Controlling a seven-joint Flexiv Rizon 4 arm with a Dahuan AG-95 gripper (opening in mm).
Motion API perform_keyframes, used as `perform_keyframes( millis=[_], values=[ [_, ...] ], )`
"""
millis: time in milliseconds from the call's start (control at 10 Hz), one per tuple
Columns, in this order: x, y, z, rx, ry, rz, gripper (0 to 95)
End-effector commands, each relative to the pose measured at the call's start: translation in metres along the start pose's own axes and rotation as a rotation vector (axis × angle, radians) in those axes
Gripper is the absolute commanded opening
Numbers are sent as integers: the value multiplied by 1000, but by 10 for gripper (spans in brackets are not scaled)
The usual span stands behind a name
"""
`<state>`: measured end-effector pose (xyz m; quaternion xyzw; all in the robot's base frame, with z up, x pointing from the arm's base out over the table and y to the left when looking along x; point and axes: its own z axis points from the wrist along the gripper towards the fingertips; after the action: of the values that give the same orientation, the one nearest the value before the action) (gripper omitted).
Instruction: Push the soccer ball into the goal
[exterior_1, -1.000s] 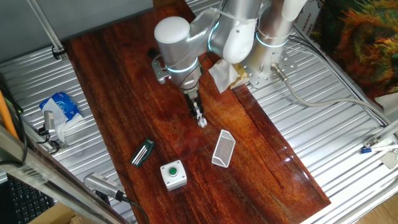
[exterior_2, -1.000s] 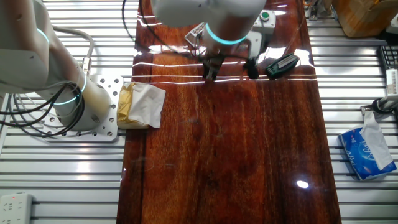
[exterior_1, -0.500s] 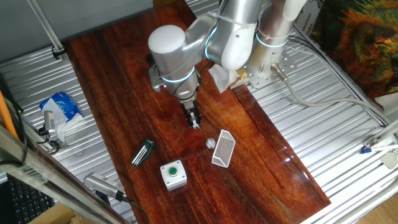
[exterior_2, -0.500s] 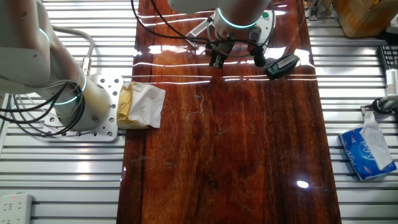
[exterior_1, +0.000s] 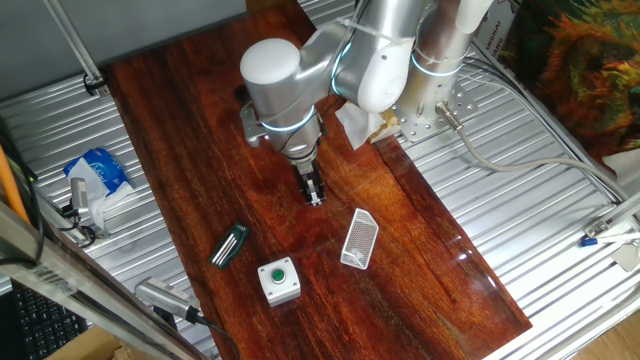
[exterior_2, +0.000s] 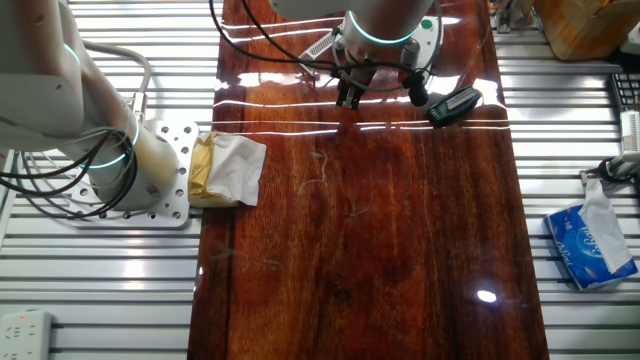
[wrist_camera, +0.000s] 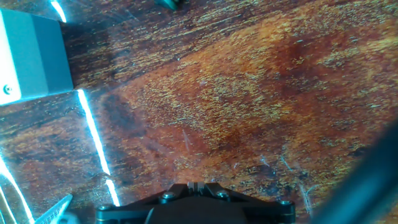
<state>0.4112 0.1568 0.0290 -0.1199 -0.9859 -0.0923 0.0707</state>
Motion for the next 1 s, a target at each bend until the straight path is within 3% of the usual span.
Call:
perform_keyframes(
  millis=[100, 700, 1000],
  values=[
    [0, -1, 0, -1, 0, 2, 0],
    [3, 1, -5, 11, 3, -19, 0],
    [5, 2, -7, 20, 25, -22, 0]
  ],
)
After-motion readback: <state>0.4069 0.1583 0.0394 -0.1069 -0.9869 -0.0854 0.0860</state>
